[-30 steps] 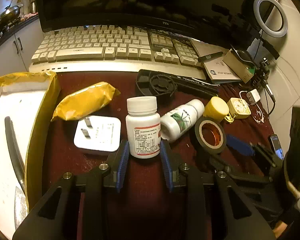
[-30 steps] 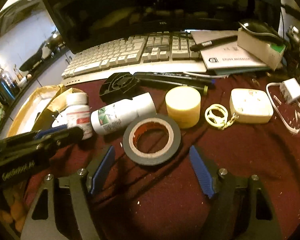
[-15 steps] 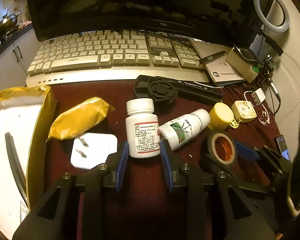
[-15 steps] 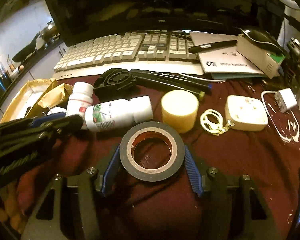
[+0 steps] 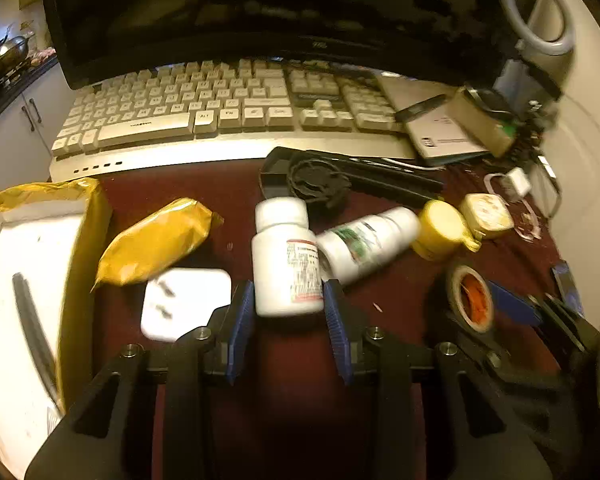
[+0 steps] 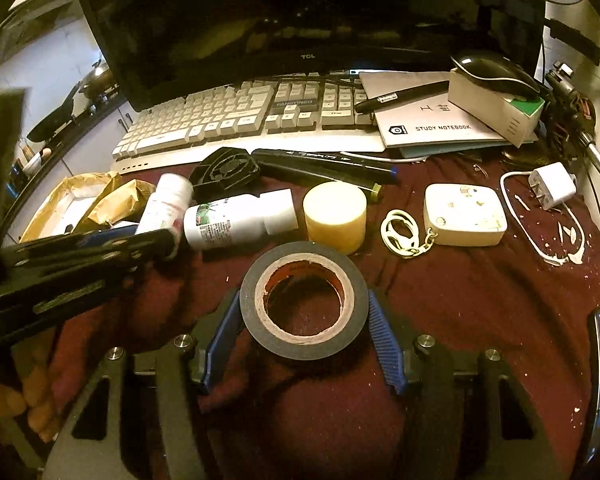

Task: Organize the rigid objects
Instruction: 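Grasp the black tape roll with the right tool while the left tool lifts the bottle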

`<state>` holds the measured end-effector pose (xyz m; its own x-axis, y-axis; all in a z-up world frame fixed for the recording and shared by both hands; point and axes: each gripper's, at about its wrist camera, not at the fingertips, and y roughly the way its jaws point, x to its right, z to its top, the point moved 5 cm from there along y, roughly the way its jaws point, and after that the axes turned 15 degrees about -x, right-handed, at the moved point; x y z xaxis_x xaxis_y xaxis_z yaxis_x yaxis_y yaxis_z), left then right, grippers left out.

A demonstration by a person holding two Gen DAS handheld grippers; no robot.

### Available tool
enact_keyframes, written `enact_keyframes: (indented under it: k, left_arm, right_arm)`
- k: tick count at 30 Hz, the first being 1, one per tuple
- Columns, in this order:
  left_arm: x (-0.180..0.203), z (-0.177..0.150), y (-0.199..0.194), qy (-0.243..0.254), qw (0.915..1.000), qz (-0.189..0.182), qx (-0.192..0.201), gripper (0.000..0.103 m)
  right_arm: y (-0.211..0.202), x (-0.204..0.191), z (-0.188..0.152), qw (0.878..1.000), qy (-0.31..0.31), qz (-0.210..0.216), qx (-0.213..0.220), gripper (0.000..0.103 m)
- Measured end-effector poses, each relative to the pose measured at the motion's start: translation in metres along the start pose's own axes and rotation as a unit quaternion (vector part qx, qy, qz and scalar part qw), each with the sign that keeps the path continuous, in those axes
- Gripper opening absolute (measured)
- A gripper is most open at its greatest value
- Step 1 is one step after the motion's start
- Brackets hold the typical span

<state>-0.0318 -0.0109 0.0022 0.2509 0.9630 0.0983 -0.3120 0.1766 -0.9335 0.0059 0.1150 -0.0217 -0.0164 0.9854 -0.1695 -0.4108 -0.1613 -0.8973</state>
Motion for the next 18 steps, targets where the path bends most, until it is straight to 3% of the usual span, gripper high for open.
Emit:
enact_keyframes:
  k: [5,10,18]
  left_arm:
    - [0.006,-0.034,-0.021,0.024,0.9996,-0.017,-0.004,0.033]
    - [0.006,-0.061,-0.012,0.019,0.9989,-0.029,-0.032,0.033]
    - [0.006,-0.053,-0.010,0.005,0.9990,-0.033,-0.030,0.037]
  right_arm:
    - [-0.004,-0.005,-0.008,1.000,-0.007,0.016,-0.004,0.057]
    - [-0.007,-0.012,-0.016,1.000,-0.016,0.020,-0.005,0.057]
    - [-0.005,-0.017,-0.023,1.000,-0.020,0.019,-0.011,0.057]
